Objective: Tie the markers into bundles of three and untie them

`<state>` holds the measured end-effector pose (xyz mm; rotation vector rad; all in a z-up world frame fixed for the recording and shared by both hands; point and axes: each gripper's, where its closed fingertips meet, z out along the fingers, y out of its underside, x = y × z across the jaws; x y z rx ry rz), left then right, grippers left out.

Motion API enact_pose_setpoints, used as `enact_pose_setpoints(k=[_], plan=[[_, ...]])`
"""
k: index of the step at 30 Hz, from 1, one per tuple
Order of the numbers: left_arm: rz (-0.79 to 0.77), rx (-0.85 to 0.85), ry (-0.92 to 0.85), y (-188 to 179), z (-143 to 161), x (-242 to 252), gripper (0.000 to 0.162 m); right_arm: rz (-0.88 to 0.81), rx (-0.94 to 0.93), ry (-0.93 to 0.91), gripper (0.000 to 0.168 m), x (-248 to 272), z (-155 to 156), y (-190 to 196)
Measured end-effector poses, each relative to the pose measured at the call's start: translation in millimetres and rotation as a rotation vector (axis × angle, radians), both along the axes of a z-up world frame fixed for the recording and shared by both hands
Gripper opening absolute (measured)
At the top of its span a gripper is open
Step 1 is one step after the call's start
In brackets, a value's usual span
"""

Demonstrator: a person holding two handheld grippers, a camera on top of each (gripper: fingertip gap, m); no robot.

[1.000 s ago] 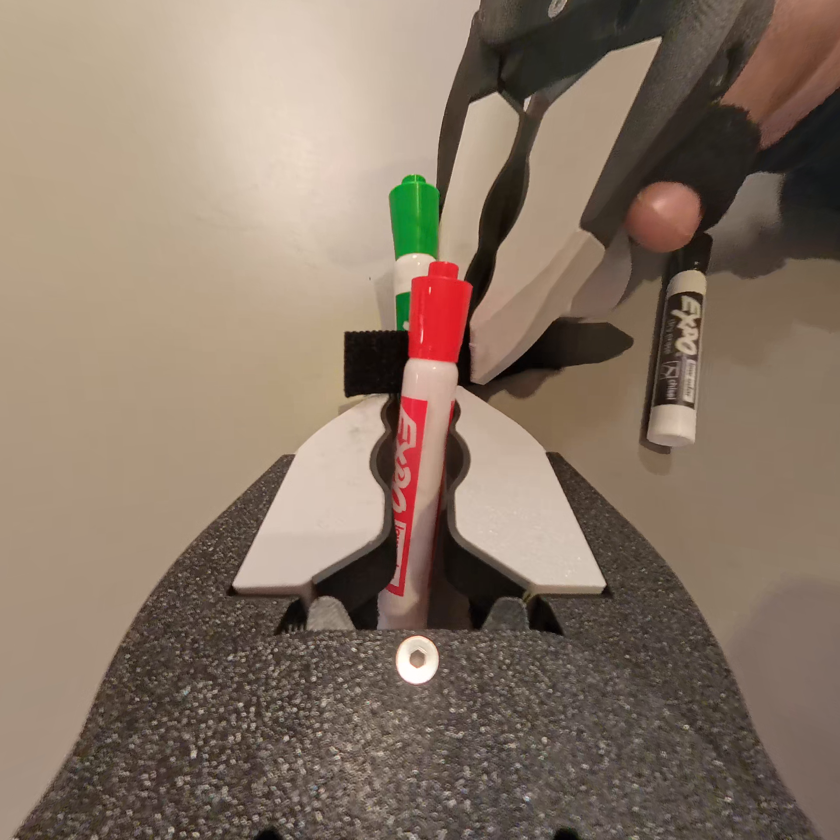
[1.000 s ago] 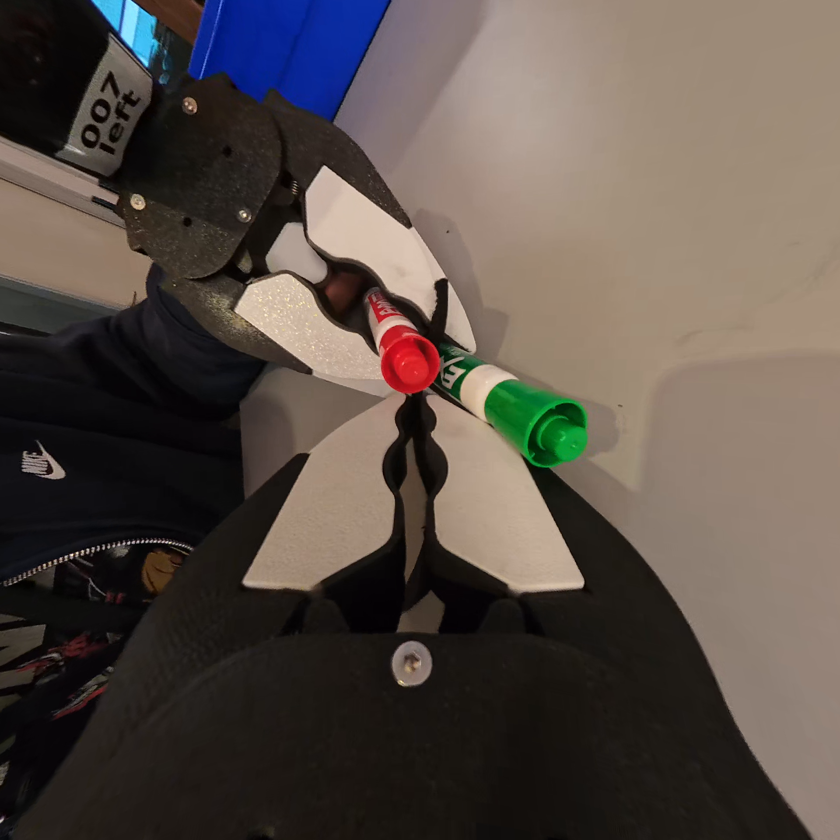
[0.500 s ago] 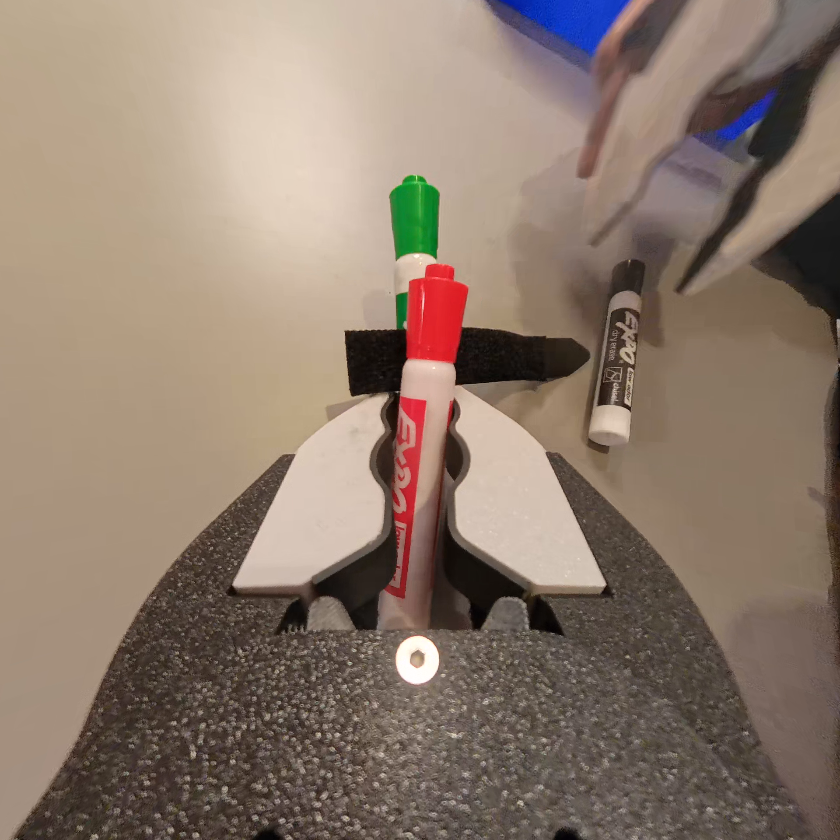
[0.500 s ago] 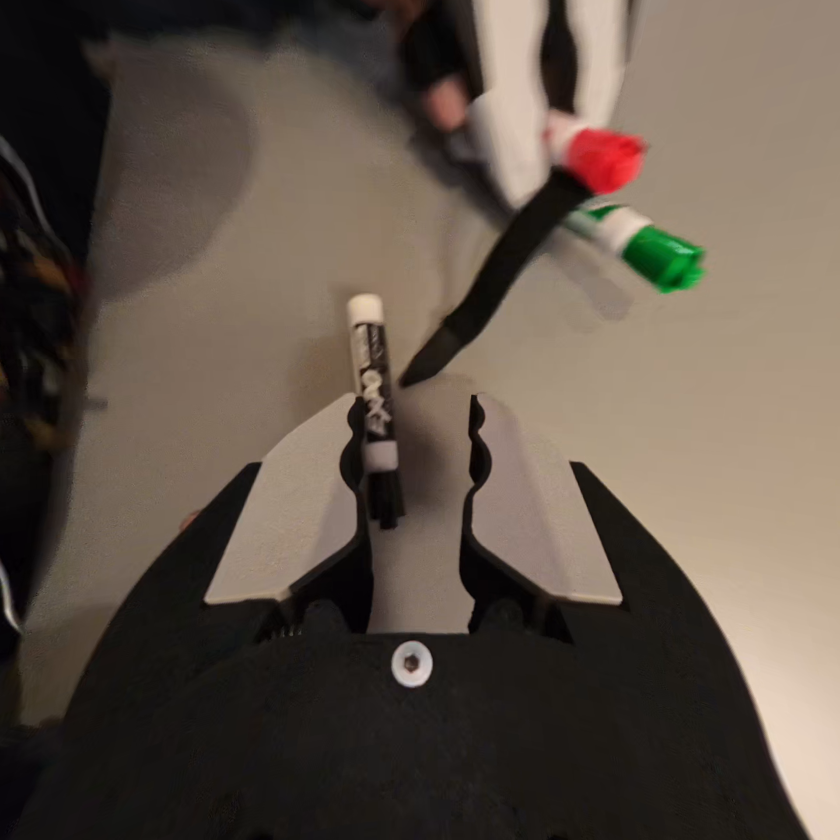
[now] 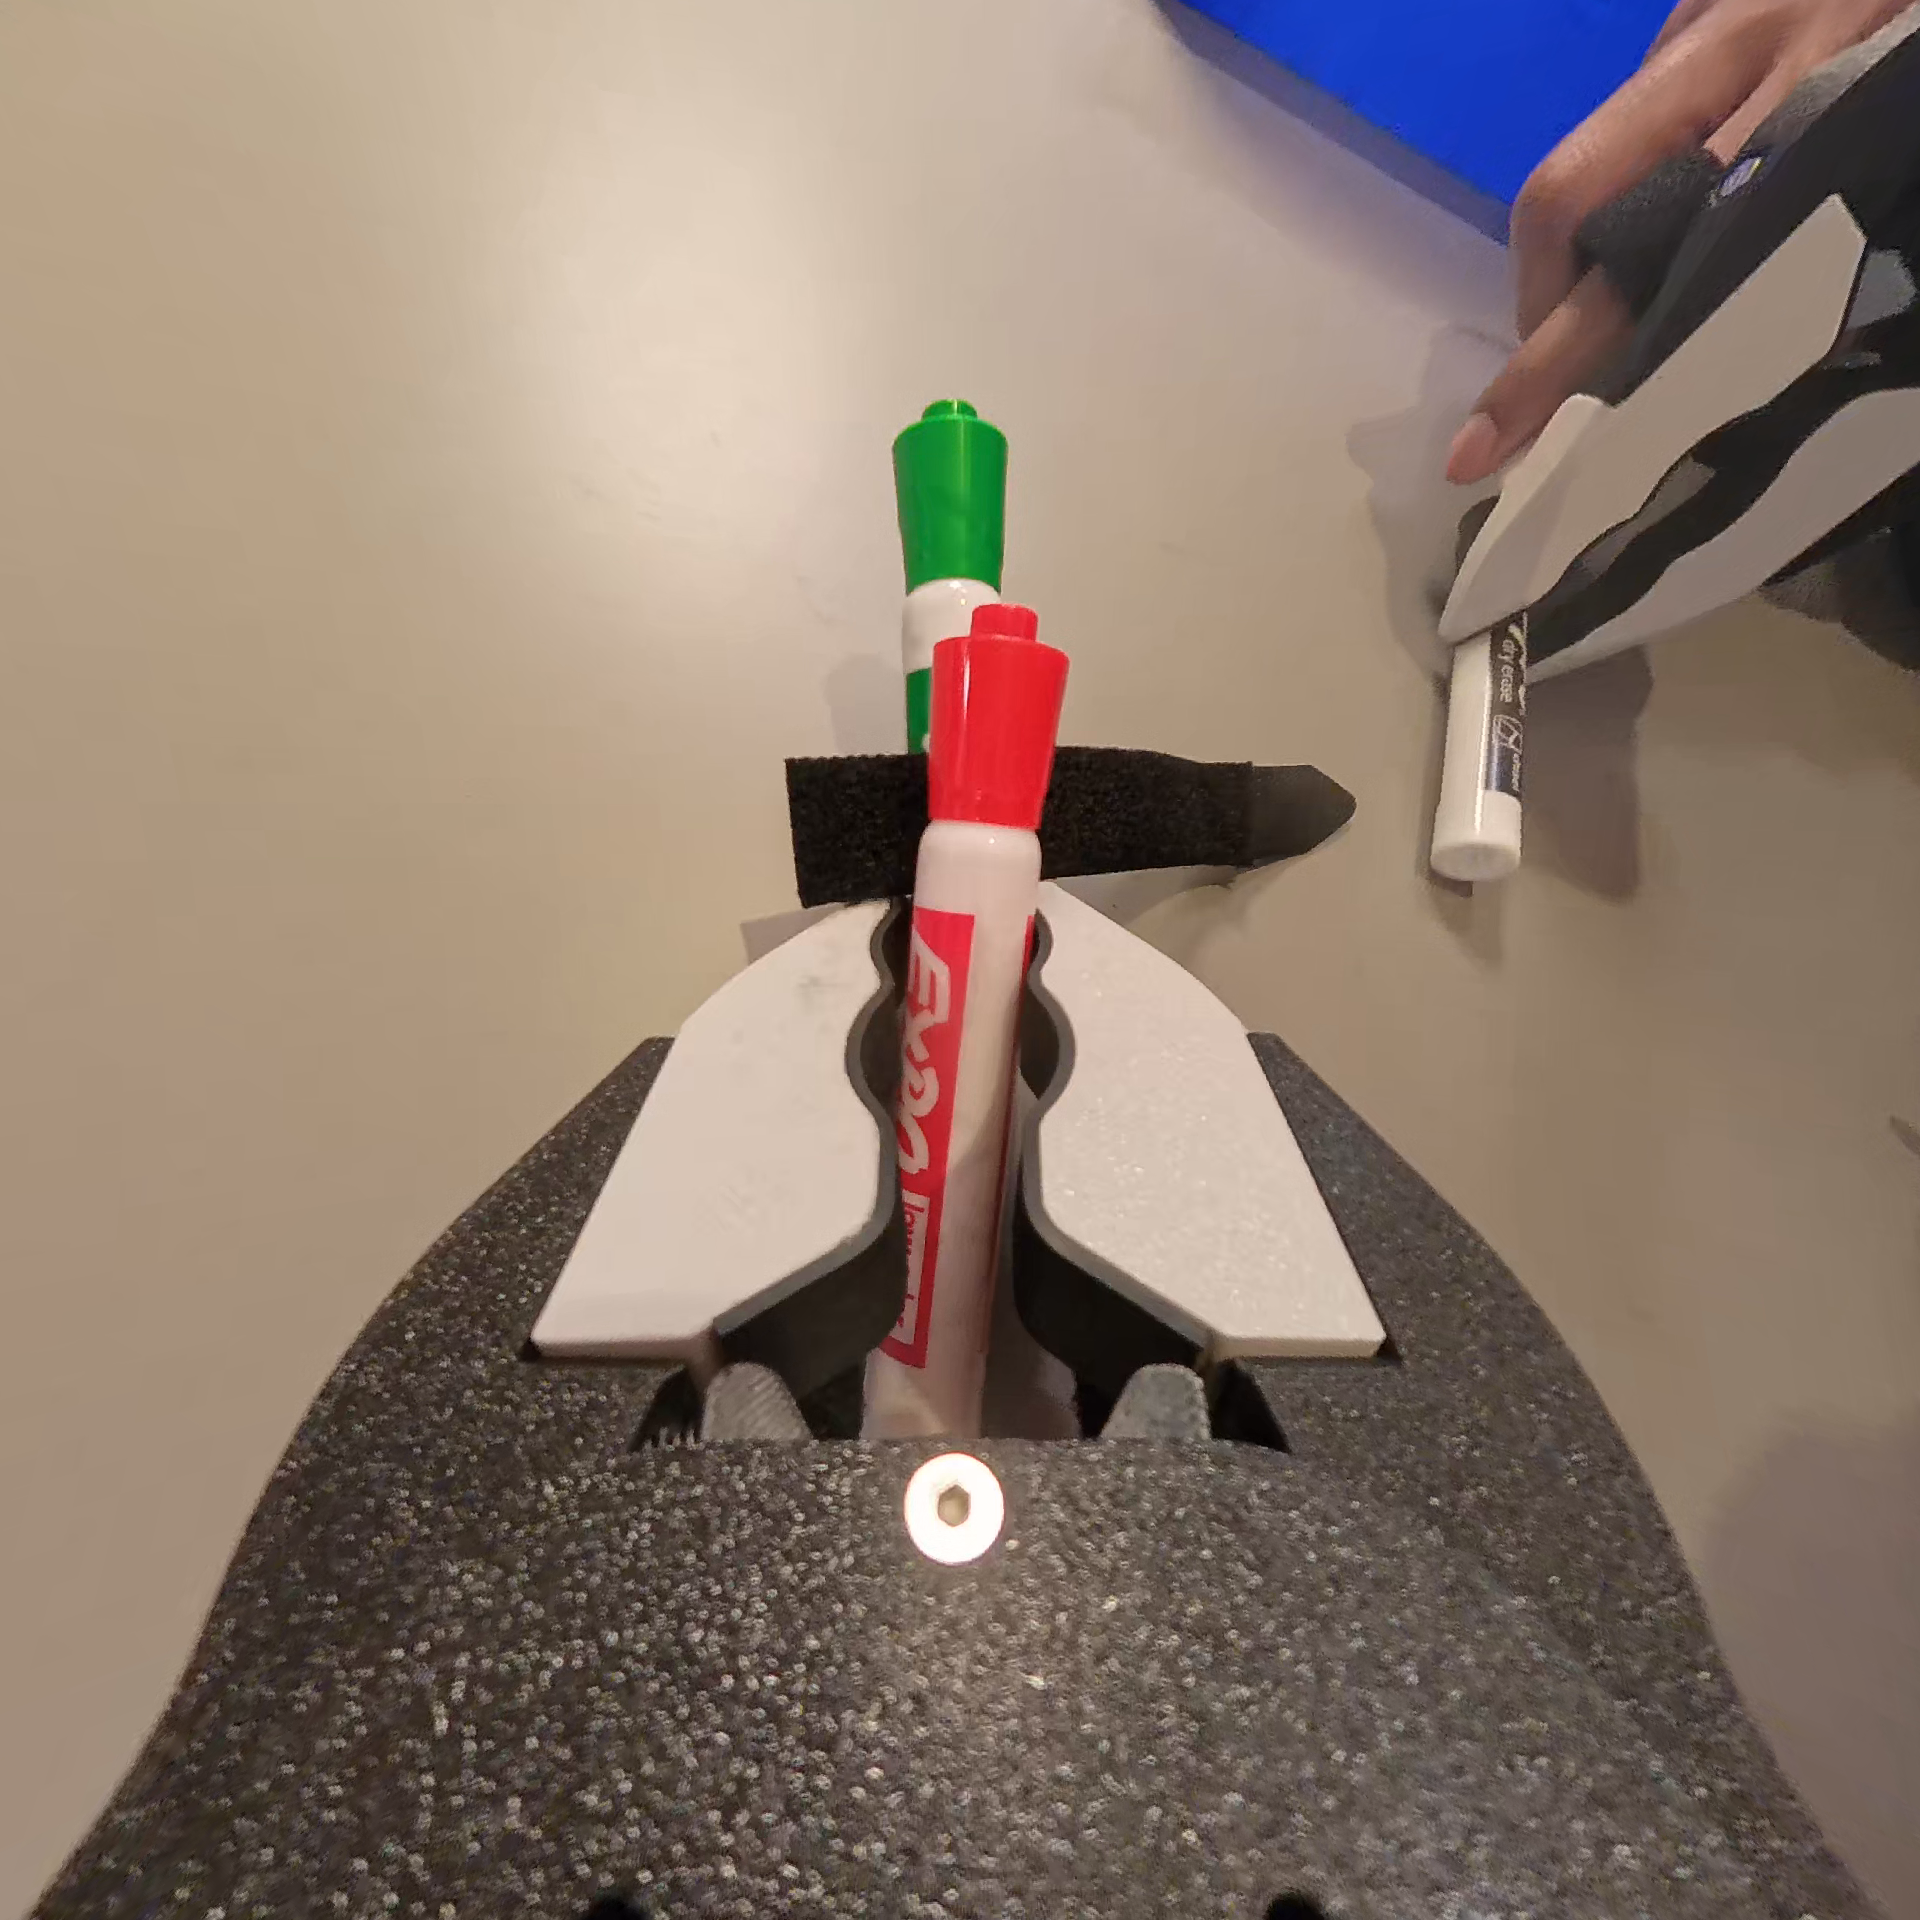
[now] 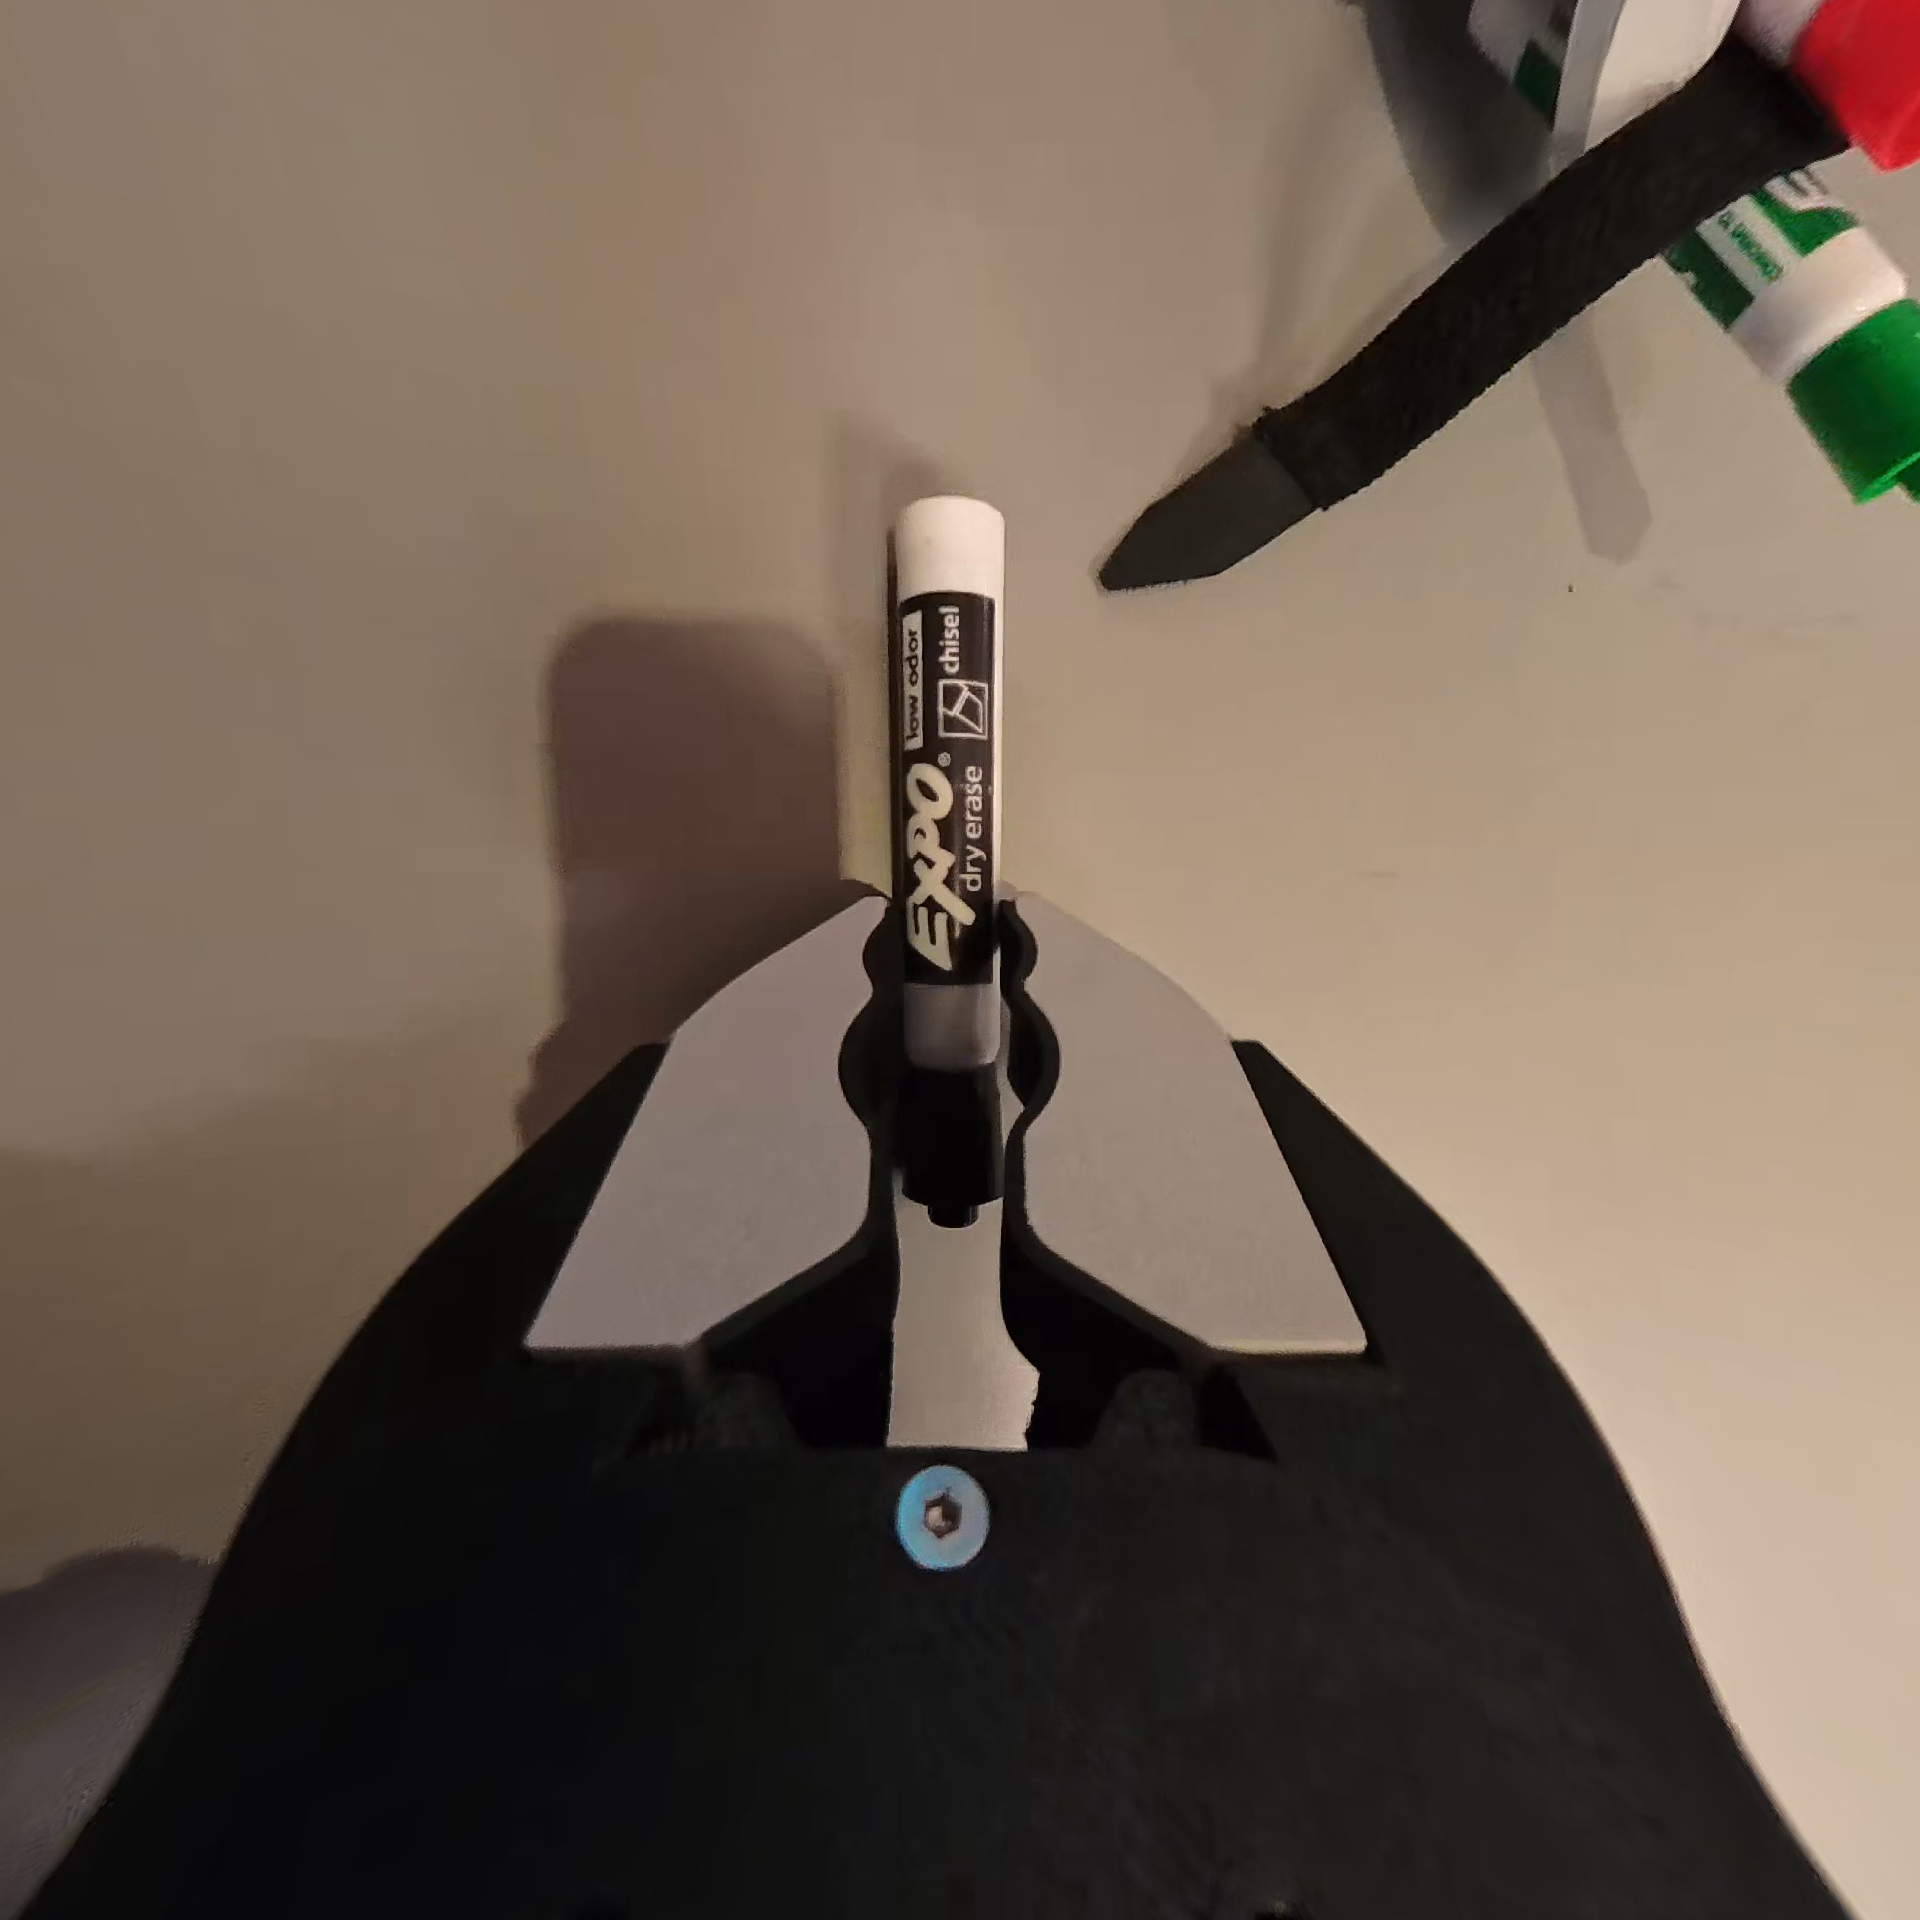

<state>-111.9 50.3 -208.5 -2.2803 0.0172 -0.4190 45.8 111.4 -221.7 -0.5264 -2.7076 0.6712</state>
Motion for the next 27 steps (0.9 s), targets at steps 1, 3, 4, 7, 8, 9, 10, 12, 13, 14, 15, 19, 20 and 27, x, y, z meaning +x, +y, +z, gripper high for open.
enact_pose_setpoints(k=[1,3,4,7,8,9,10,12,13,14,15,19,20,27], plan=[[-0.002,0.000,0.000,0.0,0.0,0.2,0.019,0.012,0.001,0.011,0.017,0.0,0.1,2.6],[-0.005,-0.001,0.002,0.0,-0.4,0.7,0.019,-0.005,0.033,0.039,0.017,-5.3,0.6,10.8],[-0.006,-0.002,0.004,0.0,-0.5,0.8,0.019,-0.034,0.059,0.058,0.017,-9.7,2.2,16.0],[-0.006,-0.002,0.007,0.1,-0.7,0.9,0.019,-0.119,0.026,0.072,0.024,-11.7,15.4,17.6],[-0.006,-0.002,0.009,0.0,-0.8,0.9,0.019,-0.154,0.003,0.071,0.029,-11.0,19.6,17.2],[-0.008,-0.002,0.009,-0.1,-0.8,1.1,0.019,-0.207,-0.005,0.070,0.037,-11.6,22.0,19.7],[-0.009,-0.002,0.010,0.0,-0.9,1.2,0.019,-0.275,-0.006,0.055,0.045,-11.7,22.3,23.7],[-0.009,-0.002,0.010,0.1,-1.0,1.3,0.019,-0.450,-0.018,0.016,0.044,-13.3,20.4,33.7],[-0.009,-0.002,0.011,0.1,-0.9,1.3,0.019,-0.527,-0.038,-0.002,0.044,-13.2,19.3,36.1],[-0.009,-0.002,0.013,0.2,-1.0,1.3,0.019,-0.588,-0.067,-0.021,0.040,-12.1,18.5,36.5],[-0.009,-0.002,0.014,0.3,-1.0,1.3,0.019,-0.656,-0.096,-0.034,0.038,-11.9,19.1,38.1],[-0.005,-0.002,0.019,0.4,-1.3,0.8,0.019,-0.918,-0.280,-0.101,0.029,-5.5,24.4,36.7],[-0.004,-0.003,0.024,0.4,-1.5,0.6,0.019,-0.955,-0.304,-0.105,0.026,-1.6,25.1,34.8],[-0.010,-0.005,0.037,0.8,-2.0,1.8,0.019,-1.036,-0.363,-0.181,0.031,-7.5,7.7,37.6]])
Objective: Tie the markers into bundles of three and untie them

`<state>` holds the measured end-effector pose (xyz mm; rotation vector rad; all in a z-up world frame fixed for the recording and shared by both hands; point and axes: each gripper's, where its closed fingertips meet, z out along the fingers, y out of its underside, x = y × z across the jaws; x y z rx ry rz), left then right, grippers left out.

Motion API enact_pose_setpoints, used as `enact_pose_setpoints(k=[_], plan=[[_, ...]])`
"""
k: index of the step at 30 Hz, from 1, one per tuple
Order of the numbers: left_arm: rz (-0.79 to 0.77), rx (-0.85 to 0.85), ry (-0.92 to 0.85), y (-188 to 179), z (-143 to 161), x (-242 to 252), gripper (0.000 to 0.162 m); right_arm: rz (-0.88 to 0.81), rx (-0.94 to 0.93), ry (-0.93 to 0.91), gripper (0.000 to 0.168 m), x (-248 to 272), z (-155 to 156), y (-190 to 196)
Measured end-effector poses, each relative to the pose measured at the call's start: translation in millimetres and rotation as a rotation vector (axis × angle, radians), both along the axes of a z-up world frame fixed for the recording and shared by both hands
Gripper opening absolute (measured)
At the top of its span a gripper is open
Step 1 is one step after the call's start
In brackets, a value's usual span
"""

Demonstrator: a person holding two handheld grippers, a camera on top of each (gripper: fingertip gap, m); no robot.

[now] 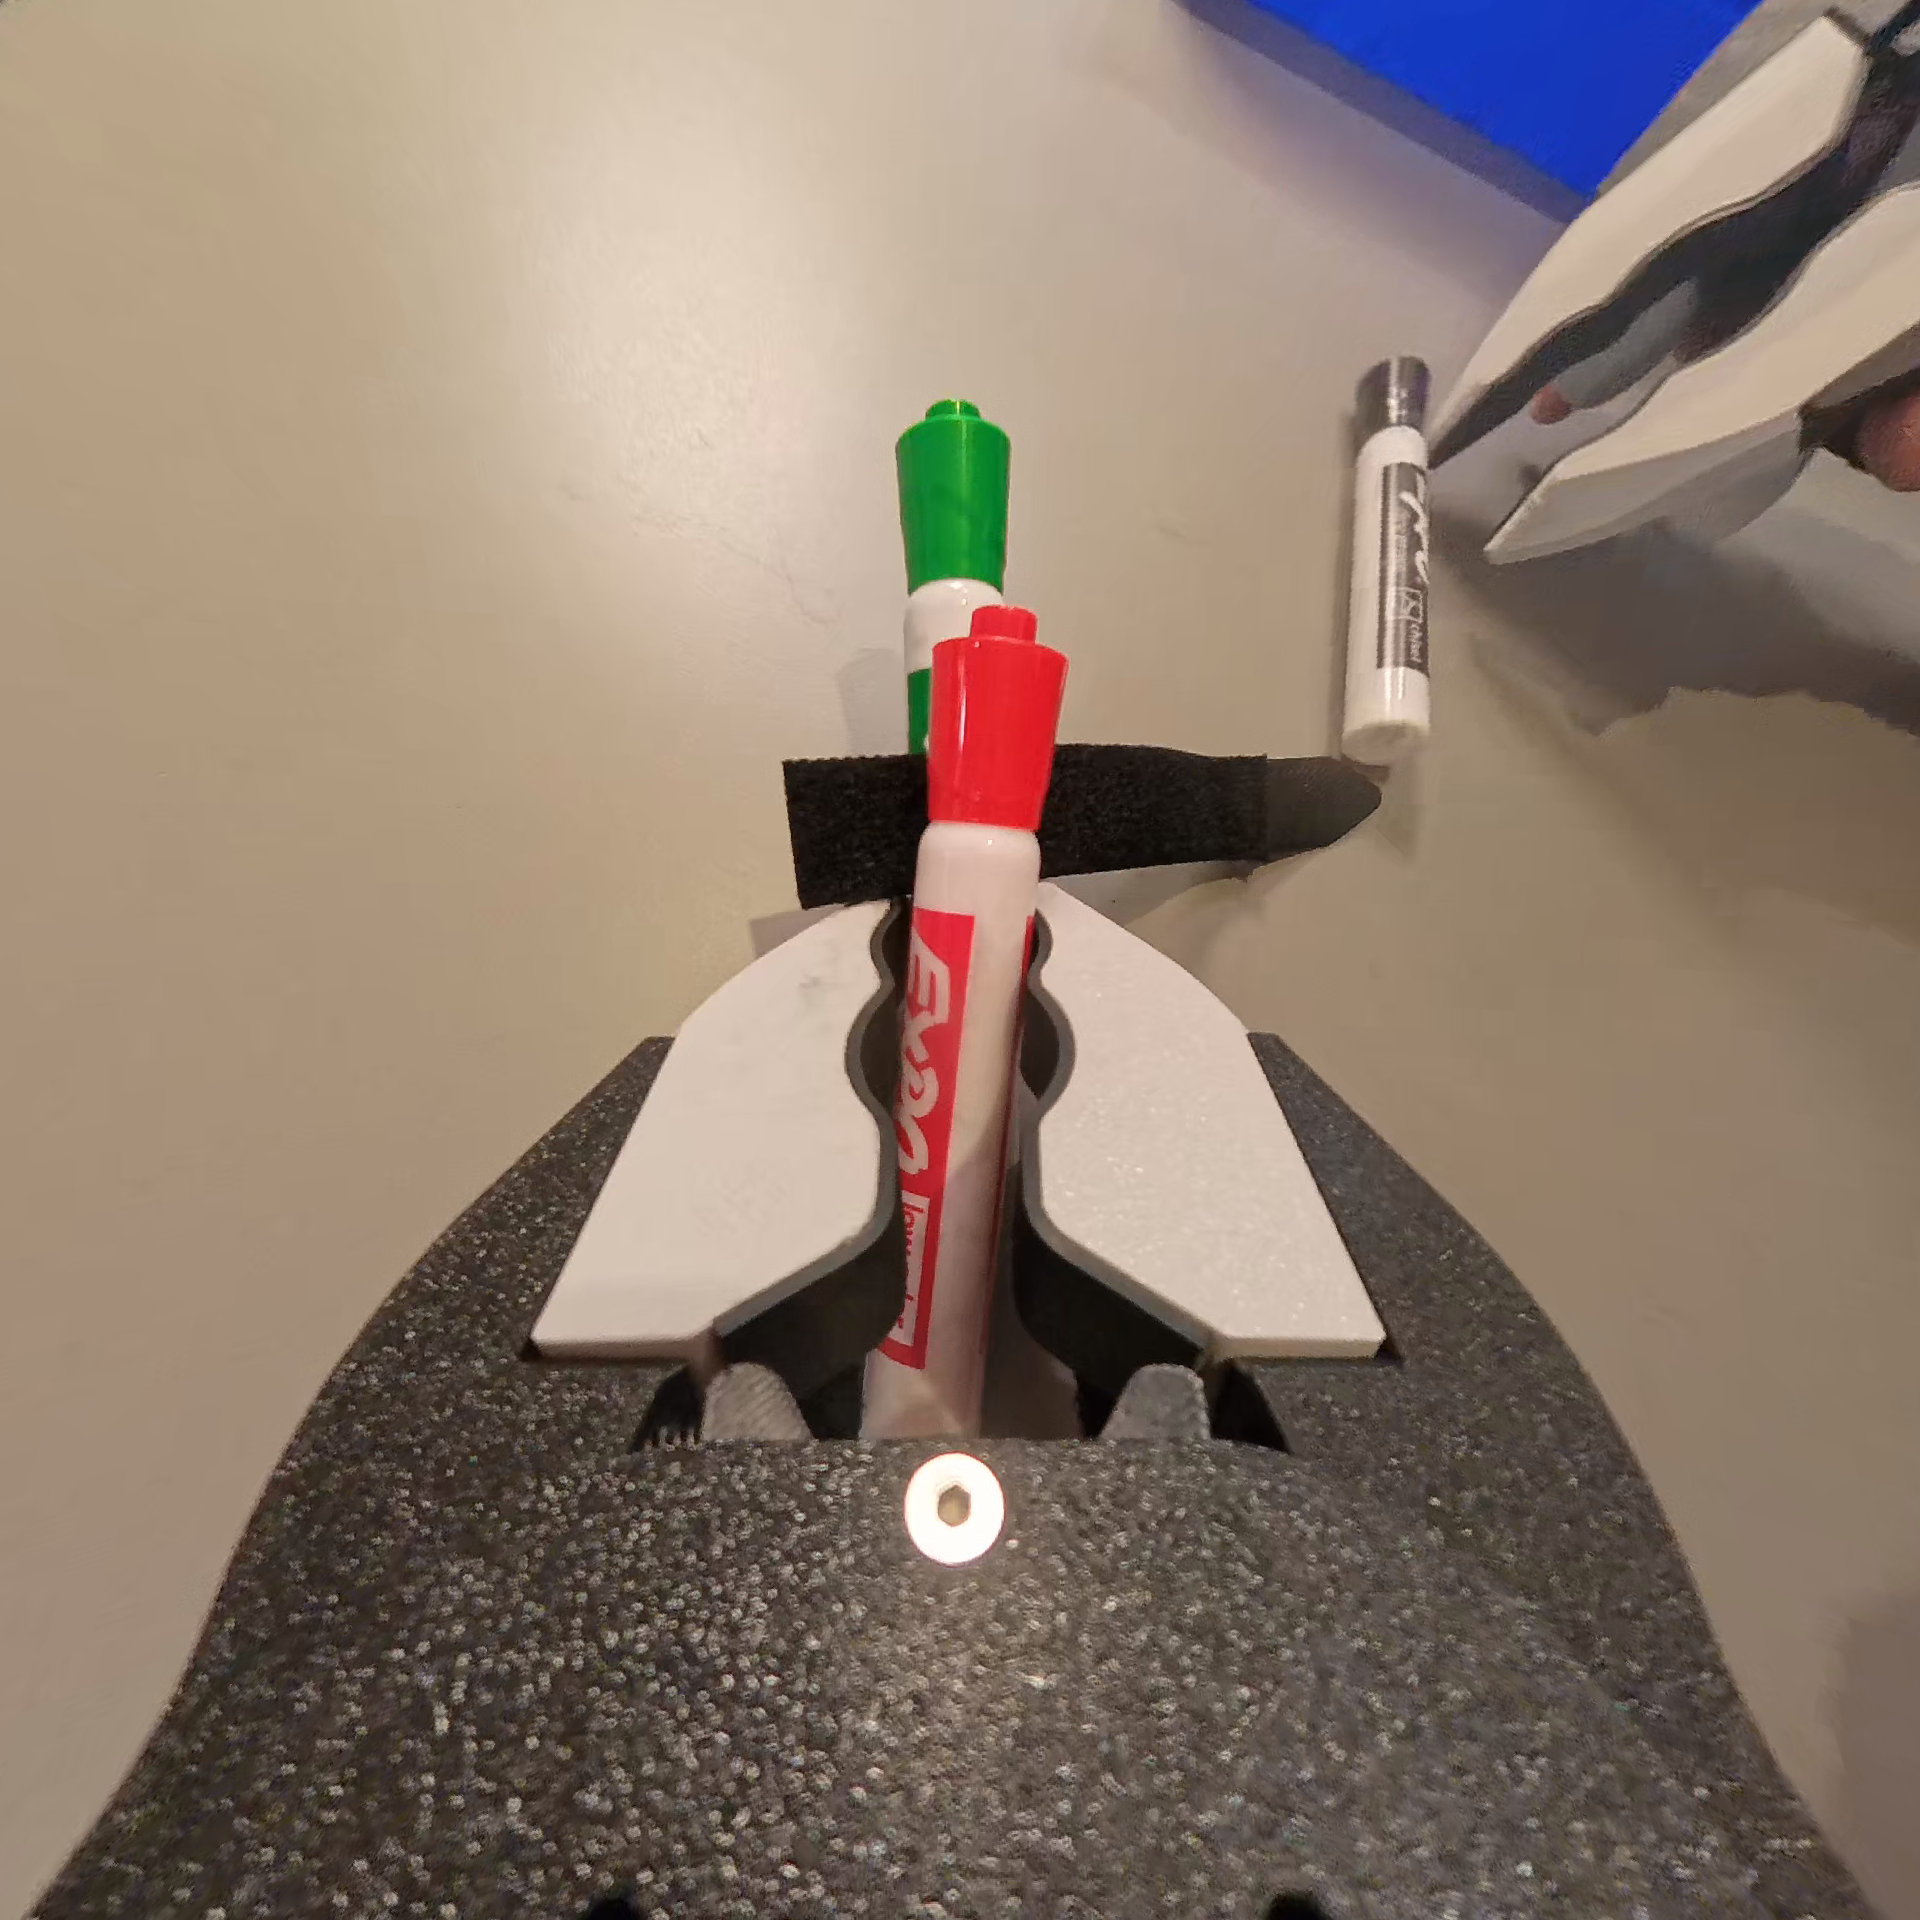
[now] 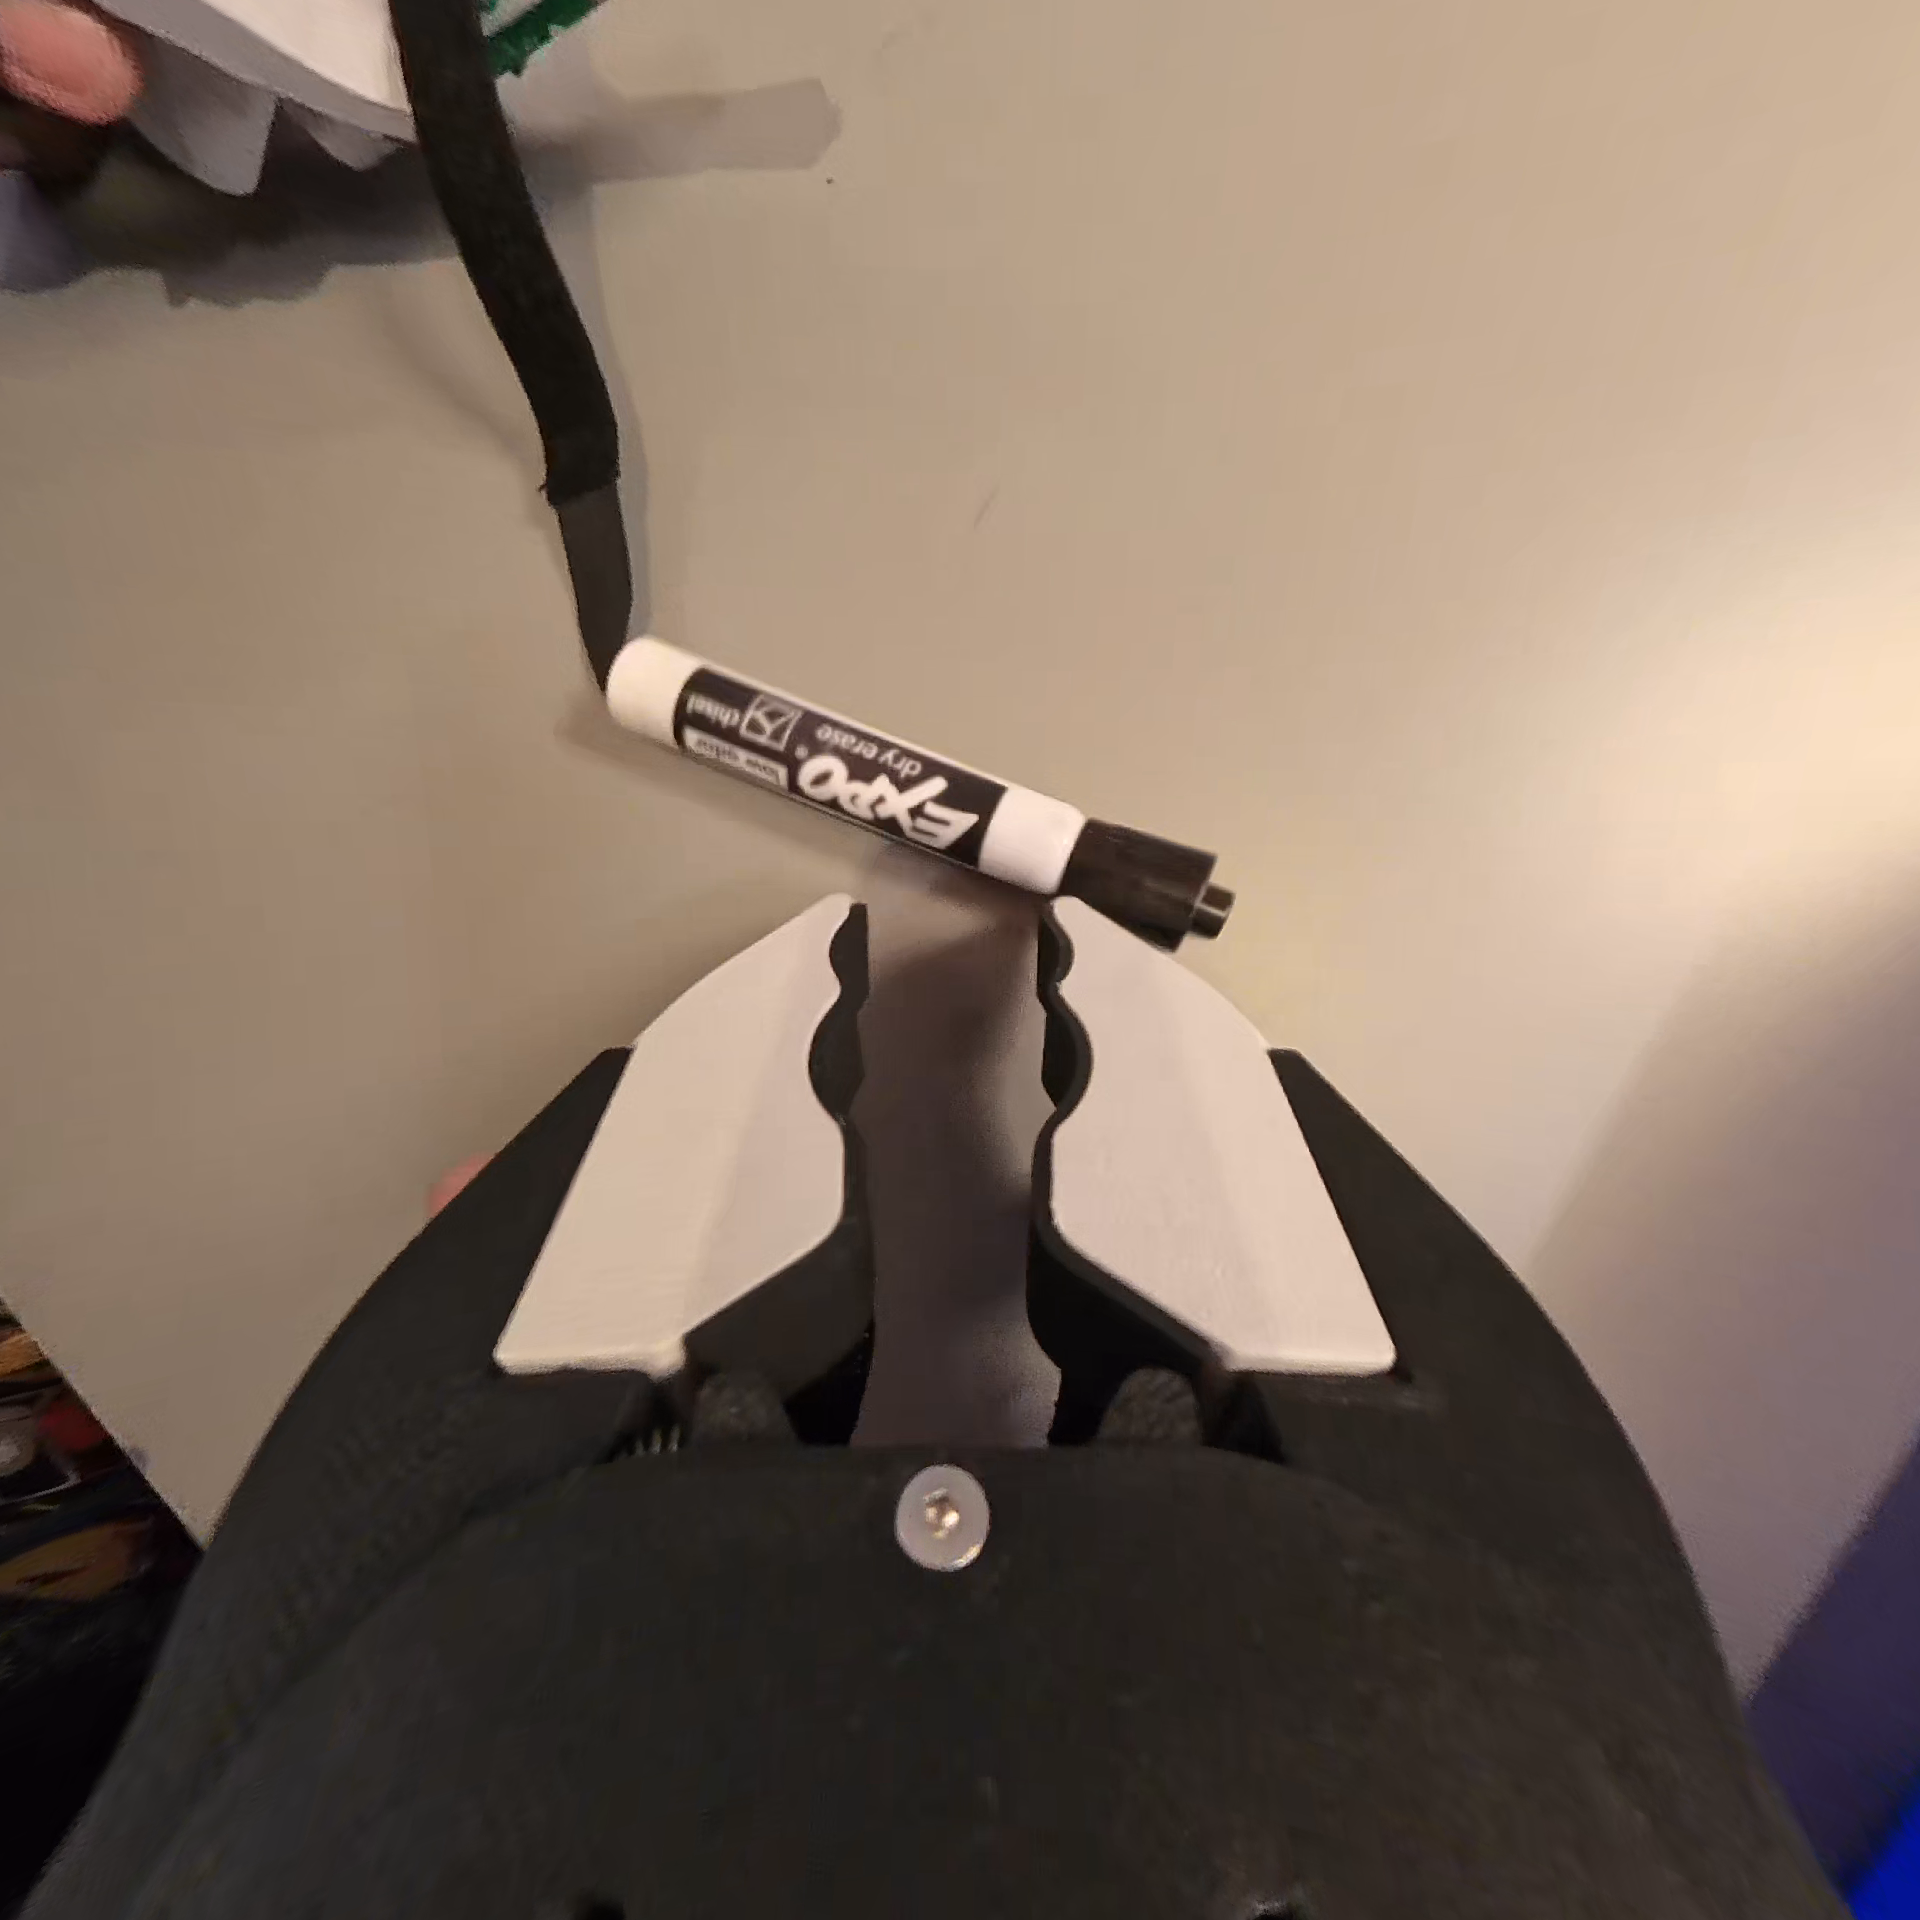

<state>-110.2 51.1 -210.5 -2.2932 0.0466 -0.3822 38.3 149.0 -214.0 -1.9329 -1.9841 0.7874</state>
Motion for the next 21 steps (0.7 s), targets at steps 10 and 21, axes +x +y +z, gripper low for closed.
enact_pose_setpoints(k=[10,21], plan=[[0.007,-0.001,0.006,-0.2,0.0,-1.0,0.019,0.047,-0.039,0.016,0.049,-70.3,1.7,-3.3],[0.062,-0.001,-0.020,-3.4,1.8,-15.7,0.019,-0.027,0.092,-0.049,0.051,-163.5,8.4,36.5]])
